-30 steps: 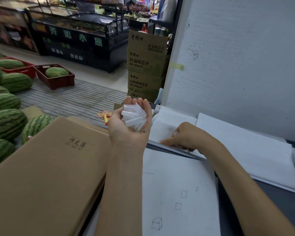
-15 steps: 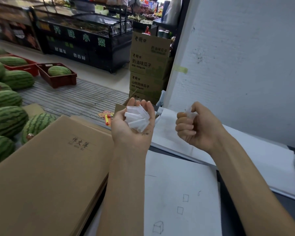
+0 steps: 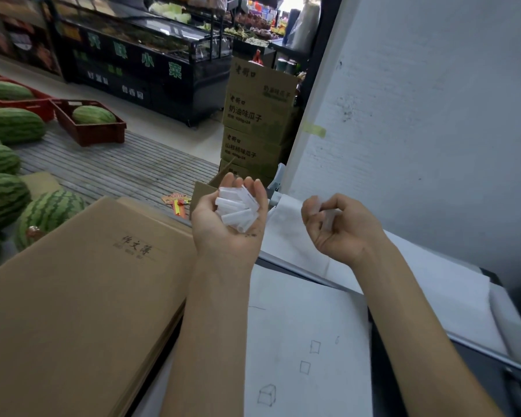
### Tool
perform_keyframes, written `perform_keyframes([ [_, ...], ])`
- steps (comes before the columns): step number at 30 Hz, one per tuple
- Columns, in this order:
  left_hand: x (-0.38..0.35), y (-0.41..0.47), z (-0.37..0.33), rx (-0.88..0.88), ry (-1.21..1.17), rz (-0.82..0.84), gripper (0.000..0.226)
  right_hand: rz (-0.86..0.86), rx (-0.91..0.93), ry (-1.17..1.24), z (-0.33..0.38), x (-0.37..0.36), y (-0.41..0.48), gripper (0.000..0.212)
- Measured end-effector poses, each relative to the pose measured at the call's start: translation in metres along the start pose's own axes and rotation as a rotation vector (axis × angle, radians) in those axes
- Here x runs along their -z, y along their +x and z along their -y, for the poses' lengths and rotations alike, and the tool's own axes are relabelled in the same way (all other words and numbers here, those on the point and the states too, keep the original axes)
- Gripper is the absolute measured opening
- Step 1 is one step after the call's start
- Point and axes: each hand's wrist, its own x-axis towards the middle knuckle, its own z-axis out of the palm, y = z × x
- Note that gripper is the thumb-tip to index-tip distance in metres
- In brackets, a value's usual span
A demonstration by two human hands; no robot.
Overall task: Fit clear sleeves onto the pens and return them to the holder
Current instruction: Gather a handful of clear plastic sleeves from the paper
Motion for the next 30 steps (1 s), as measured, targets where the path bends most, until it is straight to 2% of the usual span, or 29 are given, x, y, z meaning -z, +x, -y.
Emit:
perform_keyframes([
  [3, -0.003, -0.004, 0.003, 0.008, -0.003, 0.011, 0.027, -0.042, 0.058, 0.002, 0.001, -0.003, 0.003, 0.021],
  [6, -0.004, -0.006, 0.006, 0.016, -0.008, 0.004, 0.026, -0.044, 0.048, -0.207, 0.001, -0.005, 0.009, 0.01],
  [7, -0.004, -0.006, 0.007, 0.019, -0.011, 0.005, 0.025, -0.061, 0.055, -0.312, 0.001, -0.007, 0.013, 0.018],
  [8, -0.003, -0.007, 0.008, 0.023, -0.013, 0.005, 0.025, -0.102, 0.093, -0.461, 0.0, -0.01, 0.018, 0.03],
  [10, 0.001, -0.007, 0.011, 0.031, -0.005, 0.008, 0.025, -0.243, 0.323, -0.978, -0.006, -0.016, 0.03, 0.042],
  [11, 0.003, -0.008, 0.013, 0.034, 0.013, 0.012, 0.025, -0.306, 0.486, -1.27, -0.01, -0.017, 0.037, 0.038],
  [13, 0.005, -0.008, 0.014, 0.04, 0.047, 0.011, 0.025, -0.273, 0.77, -1.707, -0.015, -0.017, 0.051, 0.024],
  [18, 0.006, -0.006, 0.008, 0.013, 0.019, -0.009, 0.025, -0.124, 0.887, -2.414, -0.013, -0.011, 0.068, 0.02],
  [21, 0.007, -0.003, 0.007, 0.007, -0.011, -0.021, 0.024, -0.047, 0.929, -2.588, -0.011, -0.009, 0.071, 0.022],
  [30, 0.006, 0.0, 0.005, 0.009, -0.036, -0.033, 0.026, 0.245, 1.118, -2.847, -0.006, -0.015, 0.075, 0.014],
])
